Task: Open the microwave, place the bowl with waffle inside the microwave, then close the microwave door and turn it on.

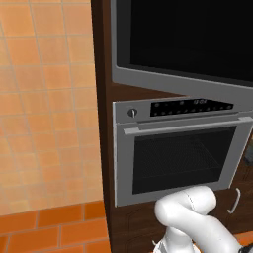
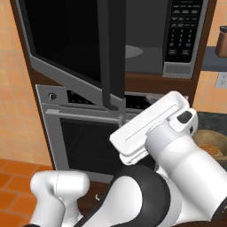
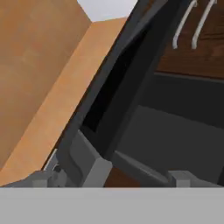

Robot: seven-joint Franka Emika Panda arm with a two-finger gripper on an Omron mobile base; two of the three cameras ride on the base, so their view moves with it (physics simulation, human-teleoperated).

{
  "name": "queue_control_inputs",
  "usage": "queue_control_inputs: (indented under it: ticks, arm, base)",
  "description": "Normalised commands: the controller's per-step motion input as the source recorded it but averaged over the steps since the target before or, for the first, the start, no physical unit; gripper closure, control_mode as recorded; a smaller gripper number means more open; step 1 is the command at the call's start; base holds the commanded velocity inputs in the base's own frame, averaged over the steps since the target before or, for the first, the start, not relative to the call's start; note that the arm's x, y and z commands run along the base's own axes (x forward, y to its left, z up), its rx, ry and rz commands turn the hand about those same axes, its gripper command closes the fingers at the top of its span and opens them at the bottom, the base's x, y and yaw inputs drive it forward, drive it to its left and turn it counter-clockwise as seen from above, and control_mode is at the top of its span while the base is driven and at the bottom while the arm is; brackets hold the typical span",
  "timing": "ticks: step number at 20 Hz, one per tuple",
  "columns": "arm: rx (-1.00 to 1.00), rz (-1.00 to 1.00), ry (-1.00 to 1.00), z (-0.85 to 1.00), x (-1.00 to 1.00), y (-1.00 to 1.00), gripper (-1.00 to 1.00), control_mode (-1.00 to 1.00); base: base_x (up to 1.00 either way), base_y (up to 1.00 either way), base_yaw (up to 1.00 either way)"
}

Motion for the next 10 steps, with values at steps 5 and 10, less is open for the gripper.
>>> queue_control_inputs:
  ticks: [5,10]
  arm:
    - [-0.37,0.30,-0.23,-0.24,0.19,-0.02,-1.00,-1.00]
    - [-0.12,0.12,-0.20,0.00,0.45,-0.16,-1.00,-1.00]
  base:
    - [0.00,0.00,0.00]
    - [0.00,0.00,0.00]
